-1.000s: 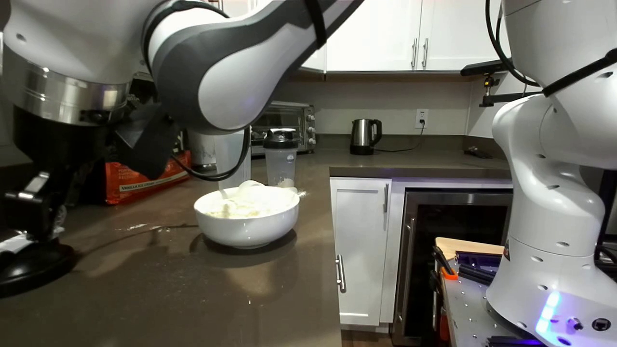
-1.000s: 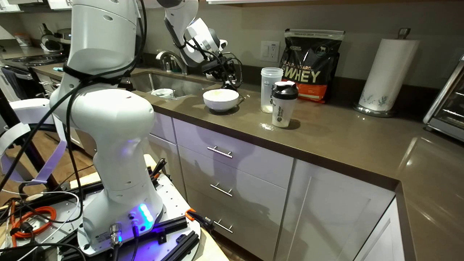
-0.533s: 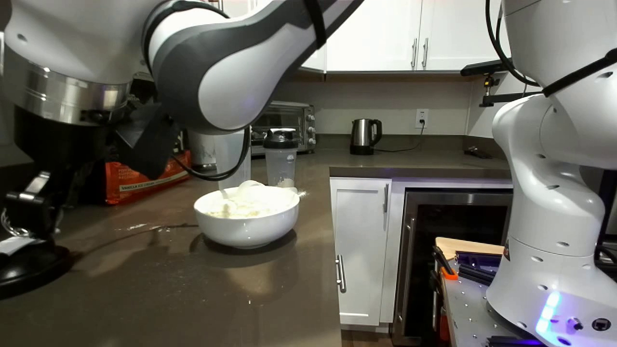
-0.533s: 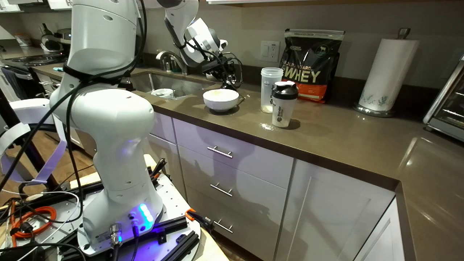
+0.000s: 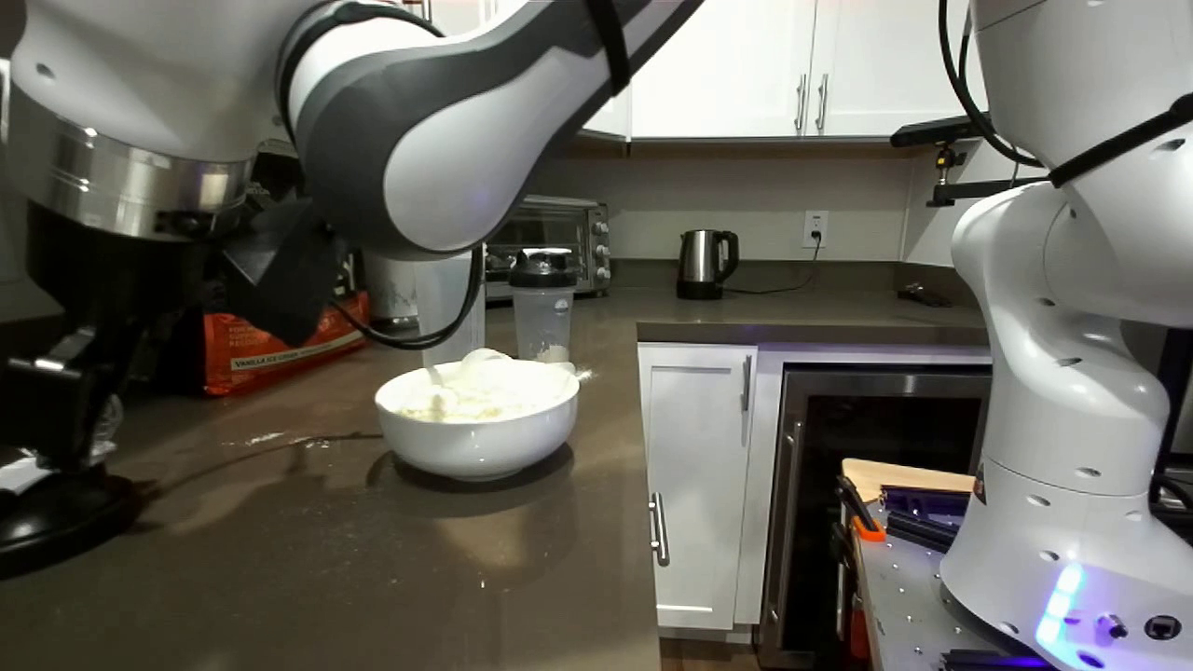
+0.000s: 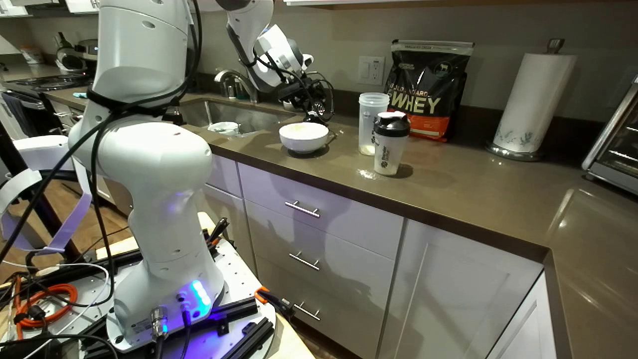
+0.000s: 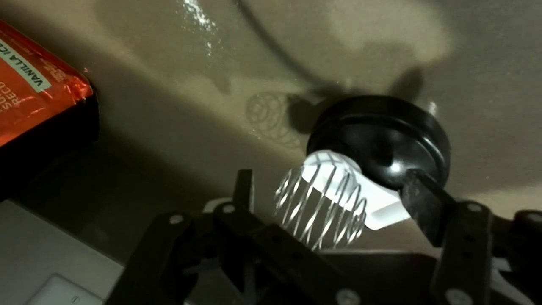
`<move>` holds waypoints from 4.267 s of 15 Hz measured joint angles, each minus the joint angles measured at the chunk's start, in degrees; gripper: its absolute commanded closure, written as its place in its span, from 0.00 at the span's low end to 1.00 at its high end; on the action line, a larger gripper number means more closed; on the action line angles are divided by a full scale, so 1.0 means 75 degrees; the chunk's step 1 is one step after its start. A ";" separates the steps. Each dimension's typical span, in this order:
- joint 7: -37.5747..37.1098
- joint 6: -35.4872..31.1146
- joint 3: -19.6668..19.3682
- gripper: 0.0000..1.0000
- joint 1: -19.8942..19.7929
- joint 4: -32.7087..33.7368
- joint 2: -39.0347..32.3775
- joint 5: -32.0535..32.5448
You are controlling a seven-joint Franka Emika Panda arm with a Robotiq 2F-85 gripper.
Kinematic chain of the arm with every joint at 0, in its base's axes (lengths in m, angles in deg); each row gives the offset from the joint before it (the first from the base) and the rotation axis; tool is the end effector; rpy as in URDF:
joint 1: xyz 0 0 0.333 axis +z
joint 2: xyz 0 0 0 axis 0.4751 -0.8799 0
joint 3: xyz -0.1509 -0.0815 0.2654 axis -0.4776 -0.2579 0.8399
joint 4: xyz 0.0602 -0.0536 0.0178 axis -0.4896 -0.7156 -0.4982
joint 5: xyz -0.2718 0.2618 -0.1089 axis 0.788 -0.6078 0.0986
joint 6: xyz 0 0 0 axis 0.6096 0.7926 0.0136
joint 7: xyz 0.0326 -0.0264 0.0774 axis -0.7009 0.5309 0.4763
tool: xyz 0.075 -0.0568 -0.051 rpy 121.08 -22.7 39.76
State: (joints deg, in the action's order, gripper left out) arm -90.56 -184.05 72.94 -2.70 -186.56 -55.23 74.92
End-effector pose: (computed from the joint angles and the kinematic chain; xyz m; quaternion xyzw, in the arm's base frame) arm 0.5653 0.3643 0.3629 0.8922 0.3314 0.2831 0.1179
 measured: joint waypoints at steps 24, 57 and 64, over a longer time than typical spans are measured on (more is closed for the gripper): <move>-0.0401 -0.0469 -0.0173 0.58 -0.0003 0.0004 0.0007 -0.0043; -0.1287 -0.0538 -0.0385 0.55 0.0004 -0.1606 0.1549 -0.0012; -0.1301 -0.0535 -0.0478 0.52 0.0003 -0.1941 0.2047 -0.0006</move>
State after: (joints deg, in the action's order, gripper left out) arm -100.31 -188.06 69.35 -2.68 -201.12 -39.88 74.87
